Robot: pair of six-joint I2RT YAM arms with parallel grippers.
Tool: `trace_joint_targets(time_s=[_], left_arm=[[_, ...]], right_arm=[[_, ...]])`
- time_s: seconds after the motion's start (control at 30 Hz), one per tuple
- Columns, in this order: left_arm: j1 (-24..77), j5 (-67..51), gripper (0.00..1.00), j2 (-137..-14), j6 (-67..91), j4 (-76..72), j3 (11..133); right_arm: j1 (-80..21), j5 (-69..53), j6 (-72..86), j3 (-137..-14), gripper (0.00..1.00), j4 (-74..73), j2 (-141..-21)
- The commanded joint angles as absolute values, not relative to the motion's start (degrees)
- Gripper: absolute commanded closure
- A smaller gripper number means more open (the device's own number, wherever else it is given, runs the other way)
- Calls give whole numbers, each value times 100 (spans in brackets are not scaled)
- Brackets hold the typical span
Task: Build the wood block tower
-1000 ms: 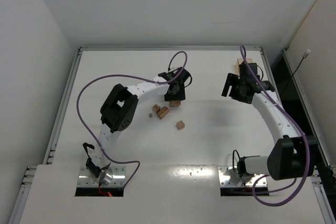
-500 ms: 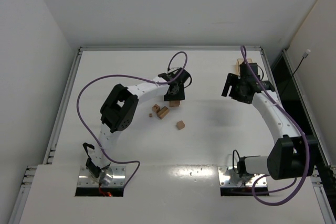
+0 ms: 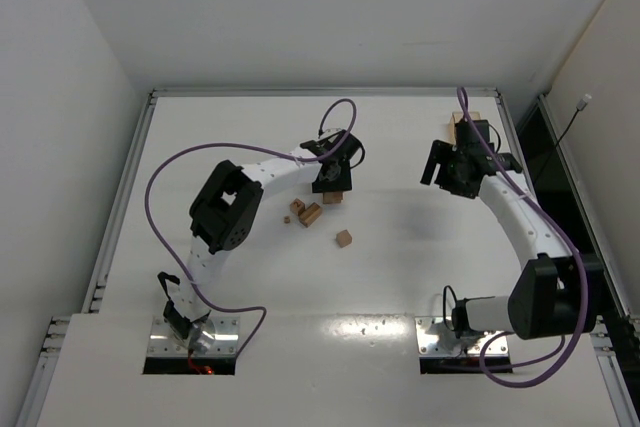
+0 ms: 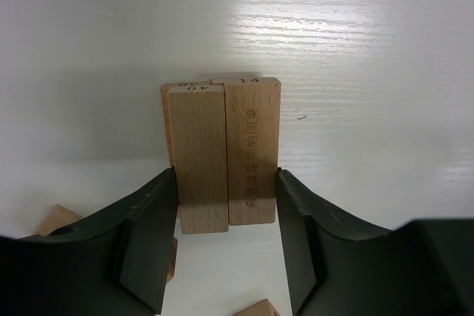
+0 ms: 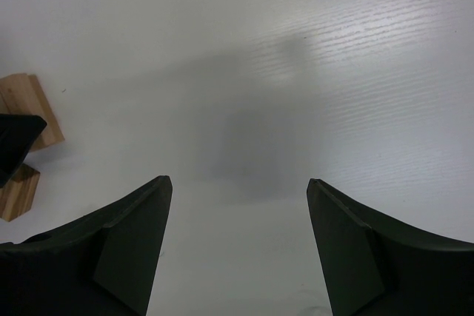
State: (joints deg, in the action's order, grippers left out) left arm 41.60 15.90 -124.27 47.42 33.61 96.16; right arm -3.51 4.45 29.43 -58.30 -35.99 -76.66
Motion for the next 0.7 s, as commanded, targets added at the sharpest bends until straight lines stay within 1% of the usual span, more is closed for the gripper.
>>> trace_joint_targets(time_s=[0.0, 0.07, 0.1, 0.17, 0.2, 0.27, 0.3, 0.33, 0.43, 0.67], left_arm=[[4228, 1652, 67, -12305, 4755, 3454, 9466], [4228, 1714, 64, -12252, 4755, 3454, 9413], [4228, 1714, 56, -12252, 4755, 3454, 9413], [4228, 1714, 48, -12252, 4755, 3402, 9413], [4228, 1714, 39, -12252, 4755, 3401, 9413], [4228, 1714, 28, -12252, 4755, 3401, 9413], [4228, 1714, 20, -12252, 4755, 3401, 9413], [4228, 1714, 16, -12252, 4755, 3401, 9361], [4228, 1714, 11, -12199, 4755, 3401, 9360], [4228, 1714, 11, -12260, 4702, 3349, 9377]], right_arm=[[-334, 413, 3023, -5933, 30, -3393, -7682], [-334, 413, 3023, -5933, 30, -3393, -7682], [-334, 413, 3023, -5933, 30, -3393, -7734], [-334, 413, 3023, -5933, 30, -3393, -7734], [-334, 413, 3023, -5933, 30, -3393, -7734], [-334, 413, 3023, -5933, 30, -3393, -7734], [-334, 413, 3023, -5933, 30, -3393, -7734], [-334, 413, 3023, -5933, 30, -3393, -7734], [-334, 413, 3023, -5933, 30, -3393, -7734], [-334, 413, 3023, -5933, 30, -3393, -7734]])
